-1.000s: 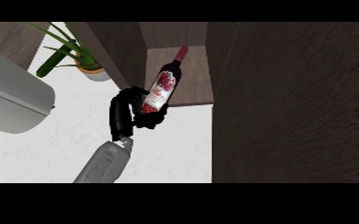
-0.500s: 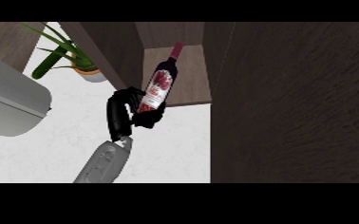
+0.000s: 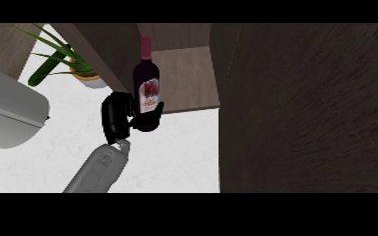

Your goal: Pick up the wine, place it into the cabinet and close the cabinet

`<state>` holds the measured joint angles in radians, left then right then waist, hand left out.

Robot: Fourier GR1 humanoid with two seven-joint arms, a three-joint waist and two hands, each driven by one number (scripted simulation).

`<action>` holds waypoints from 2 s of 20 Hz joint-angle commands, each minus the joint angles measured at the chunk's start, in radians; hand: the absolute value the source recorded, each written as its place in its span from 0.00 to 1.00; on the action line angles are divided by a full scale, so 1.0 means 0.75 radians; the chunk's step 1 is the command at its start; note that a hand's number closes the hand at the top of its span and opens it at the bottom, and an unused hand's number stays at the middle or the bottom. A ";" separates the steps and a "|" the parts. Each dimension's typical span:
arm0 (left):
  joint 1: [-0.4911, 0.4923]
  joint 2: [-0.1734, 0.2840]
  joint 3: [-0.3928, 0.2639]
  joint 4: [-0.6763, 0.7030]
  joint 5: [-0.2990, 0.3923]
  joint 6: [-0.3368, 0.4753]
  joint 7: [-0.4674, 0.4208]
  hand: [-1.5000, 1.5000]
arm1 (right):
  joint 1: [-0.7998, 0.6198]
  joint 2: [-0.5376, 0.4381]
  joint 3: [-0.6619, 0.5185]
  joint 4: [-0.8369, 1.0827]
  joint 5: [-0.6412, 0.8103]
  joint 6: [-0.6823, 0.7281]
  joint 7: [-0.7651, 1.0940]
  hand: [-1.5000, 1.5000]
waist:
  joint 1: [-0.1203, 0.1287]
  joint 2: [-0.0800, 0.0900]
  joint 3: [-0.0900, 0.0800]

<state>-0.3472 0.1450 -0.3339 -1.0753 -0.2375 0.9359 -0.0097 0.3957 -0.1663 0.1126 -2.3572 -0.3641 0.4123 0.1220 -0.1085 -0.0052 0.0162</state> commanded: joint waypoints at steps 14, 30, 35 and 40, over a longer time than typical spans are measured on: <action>-0.352 -0.092 -0.095 0.273 -0.199 -0.080 0.305 1.00 | -0.013 -0.015 0.004 -0.031 -0.067 0.021 0.013 0.00 | -0.078 0.047 -0.020; -0.359 -0.049 -0.107 0.320 -0.480 -0.078 0.586 0.00 | -0.017 -0.043 -0.018 -0.029 -0.084 0.040 0.021 0.00 | -0.073 0.044 -0.018; -0.347 -0.073 -0.126 0.322 -0.554 -0.083 0.659 0.00 | -0.018 -0.031 -0.020 -0.026 -0.094 0.024 0.018 0.00 | -0.080 0.050 -0.021; -0.366 -0.099 -0.116 0.313 -0.575 -0.058 0.696 0.00 | -0.017 -0.039 -0.020 -0.020 -0.096 0.038 0.013 0.00 | -0.065 0.051 -0.025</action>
<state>-0.3973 0.1449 -0.4681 -1.0004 -0.7074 0.9957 0.4819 0.3763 -0.1898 0.1033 -2.3476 -0.4007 0.4399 0.1208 -0.1269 -0.0057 0.0252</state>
